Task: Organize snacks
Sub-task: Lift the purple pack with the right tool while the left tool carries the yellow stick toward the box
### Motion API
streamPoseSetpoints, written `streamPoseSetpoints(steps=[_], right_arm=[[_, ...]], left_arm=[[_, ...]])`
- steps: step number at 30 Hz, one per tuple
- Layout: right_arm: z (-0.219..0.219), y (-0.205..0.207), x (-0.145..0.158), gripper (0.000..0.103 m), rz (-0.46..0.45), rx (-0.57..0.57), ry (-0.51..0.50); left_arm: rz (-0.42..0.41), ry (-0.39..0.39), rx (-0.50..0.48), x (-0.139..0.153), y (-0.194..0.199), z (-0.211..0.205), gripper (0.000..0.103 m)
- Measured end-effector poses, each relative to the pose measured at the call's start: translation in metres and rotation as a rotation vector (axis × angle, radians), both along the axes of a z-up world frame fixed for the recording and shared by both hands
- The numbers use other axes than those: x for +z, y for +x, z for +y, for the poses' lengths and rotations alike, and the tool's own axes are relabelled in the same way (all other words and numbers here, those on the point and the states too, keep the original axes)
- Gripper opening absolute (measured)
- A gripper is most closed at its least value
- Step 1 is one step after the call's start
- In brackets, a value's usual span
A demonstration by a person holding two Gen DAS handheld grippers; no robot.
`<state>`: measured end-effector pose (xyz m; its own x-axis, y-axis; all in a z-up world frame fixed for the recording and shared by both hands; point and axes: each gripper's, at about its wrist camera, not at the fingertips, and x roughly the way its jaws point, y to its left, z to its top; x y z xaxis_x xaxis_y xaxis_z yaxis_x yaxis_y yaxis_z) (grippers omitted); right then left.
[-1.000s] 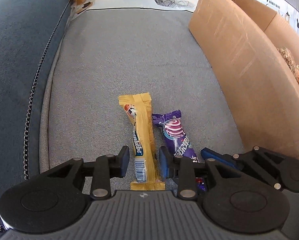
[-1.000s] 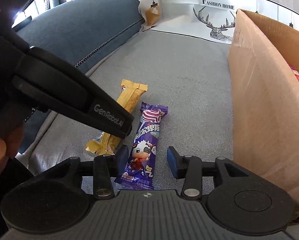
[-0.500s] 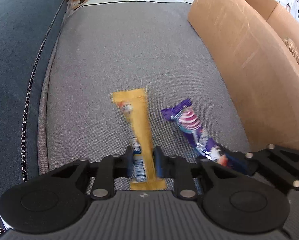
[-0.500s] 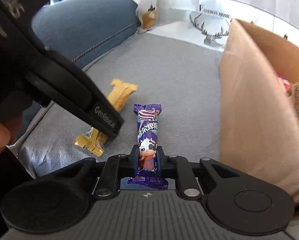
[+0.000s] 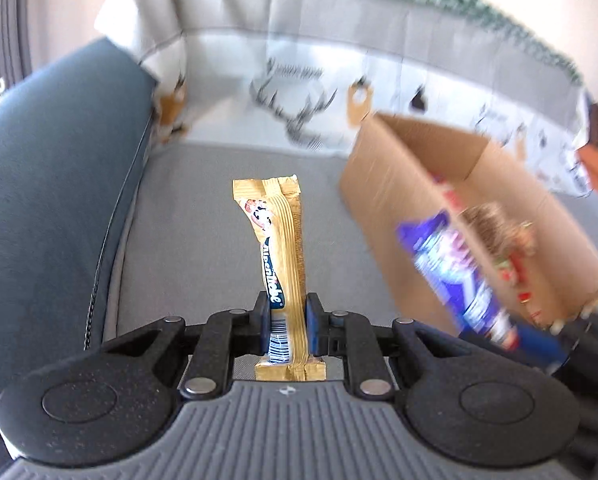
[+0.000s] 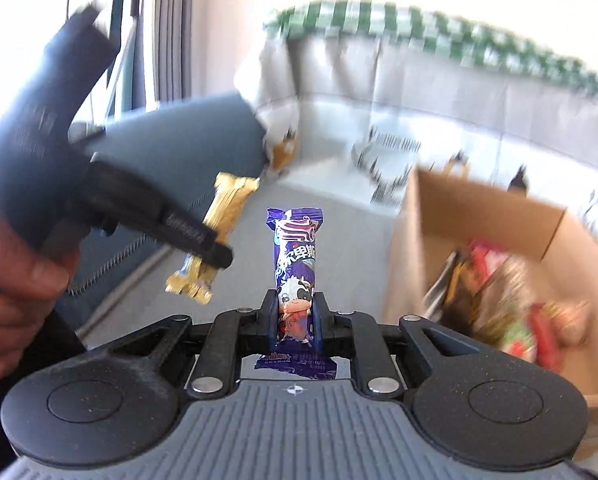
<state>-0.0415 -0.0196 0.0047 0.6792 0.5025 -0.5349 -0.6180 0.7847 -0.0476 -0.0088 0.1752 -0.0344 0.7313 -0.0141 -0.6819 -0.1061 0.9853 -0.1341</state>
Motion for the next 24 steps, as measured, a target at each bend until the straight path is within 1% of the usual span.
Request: streamPoseSetpoints(steps=[3, 5, 8, 10, 12, 13, 16, 18, 20, 22, 24], right_arm=[[-0.016, -0.008, 0.025, 0.017, -0.079, -0.025, 0.007], [-0.034, -0.007, 0.042, 0.017, -0.120, -0.063, 0.018], [-0.064, -0.005, 0.065, 0.017, -0.167, -0.124, 0.037], [-0.086, 0.000, 0.072, 0.017, -0.185, -0.154, 0.030], [-0.107, 0.010, 0.069, 0.017, -0.138, -0.168, 0.020], [-0.118, 0.012, 0.067, 0.017, -0.130, -0.181, 0.024], [-0.149, 0.016, 0.061, 0.017, -0.086, -0.243, 0.078], [-0.159, 0.020, 0.060, 0.016, -0.085, -0.269, 0.116], [-0.166, 0.025, 0.056, 0.010, -0.076, -0.284, 0.131], [-0.172, 0.030, 0.052, 0.010, -0.076, -0.300, 0.148], [-0.178, 0.036, 0.049, 0.008, -0.075, -0.309, 0.163]], left_arm=[[-0.056, 0.025, -0.039, 0.008, -0.010, -0.009, 0.019], [-0.091, 0.039, -0.067, 0.012, -0.015, -0.017, 0.019], [-0.124, 0.049, -0.099, 0.019, -0.022, -0.028, 0.019], [-0.137, 0.059, -0.114, 0.021, -0.025, -0.035, 0.019], [-0.136, 0.069, -0.126, 0.022, -0.026, -0.043, 0.019], [-0.136, 0.078, -0.131, 0.021, -0.028, -0.047, 0.019], [-0.137, 0.098, -0.141, 0.021, -0.029, -0.055, 0.019], [-0.133, 0.110, -0.153, 0.018, -0.030, -0.058, 0.019], [-0.134, 0.132, -0.163, 0.018, -0.031, -0.063, 0.019], [-0.142, 0.151, -0.167, 0.019, -0.033, -0.067, 0.019], [-0.143, 0.162, -0.170, 0.018, -0.033, -0.070, 0.019]])
